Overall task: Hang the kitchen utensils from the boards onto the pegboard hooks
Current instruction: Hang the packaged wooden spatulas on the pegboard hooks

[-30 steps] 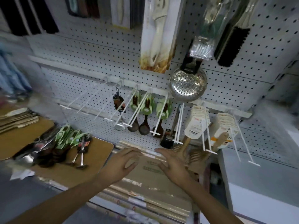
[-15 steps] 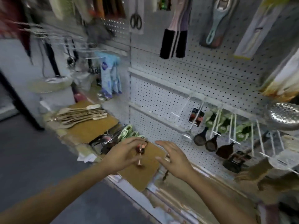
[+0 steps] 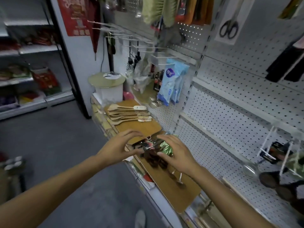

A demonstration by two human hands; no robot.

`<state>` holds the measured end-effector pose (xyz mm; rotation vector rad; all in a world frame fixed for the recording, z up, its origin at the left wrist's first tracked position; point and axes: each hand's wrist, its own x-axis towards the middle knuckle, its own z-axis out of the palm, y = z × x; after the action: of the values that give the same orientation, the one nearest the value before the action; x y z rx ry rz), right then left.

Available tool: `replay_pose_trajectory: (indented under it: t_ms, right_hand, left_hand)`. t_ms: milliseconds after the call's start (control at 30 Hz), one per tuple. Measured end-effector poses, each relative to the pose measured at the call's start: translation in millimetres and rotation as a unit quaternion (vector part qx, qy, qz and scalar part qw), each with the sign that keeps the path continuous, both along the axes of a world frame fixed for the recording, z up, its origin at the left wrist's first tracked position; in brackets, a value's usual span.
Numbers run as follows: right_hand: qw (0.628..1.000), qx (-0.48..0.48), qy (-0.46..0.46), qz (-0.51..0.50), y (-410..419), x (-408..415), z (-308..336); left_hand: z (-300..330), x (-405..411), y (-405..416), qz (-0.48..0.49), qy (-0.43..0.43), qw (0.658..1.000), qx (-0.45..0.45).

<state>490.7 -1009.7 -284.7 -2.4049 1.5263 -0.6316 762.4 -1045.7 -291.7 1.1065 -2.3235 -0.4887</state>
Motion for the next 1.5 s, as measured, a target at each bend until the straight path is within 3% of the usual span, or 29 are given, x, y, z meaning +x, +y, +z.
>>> replay_pose_trajectory:
  t_ms: [533, 867, 1267, 1500]
  right_hand:
    - [0.995, 0.061, -0.027, 0.071, -265.9, 98.2, -40.0]
    - [0.992, 0.101, -0.039, 0.066, -356.0, 138.9, -69.6]
    - [0.971, 0.199, -0.061, -0.115, -439.1, 227.3, -138.8]
    - [0.907, 0.297, -0.133, -0.267, -511.9, 254.7, -223.4]
  left_hand:
    - [-25.7, 86.7, -222.3, 0.074, -0.055, 0.996, 0.016]
    - [-54.1, 129.8, -327.6, 0.065, -0.069, 0.994, 0.059]
    - [-147.6, 203.3, -496.7, -0.093, -0.103, 0.985, 0.1]
    - [-243.0, 188.8, -587.4, -0.135, -0.118, 0.97, 0.167]
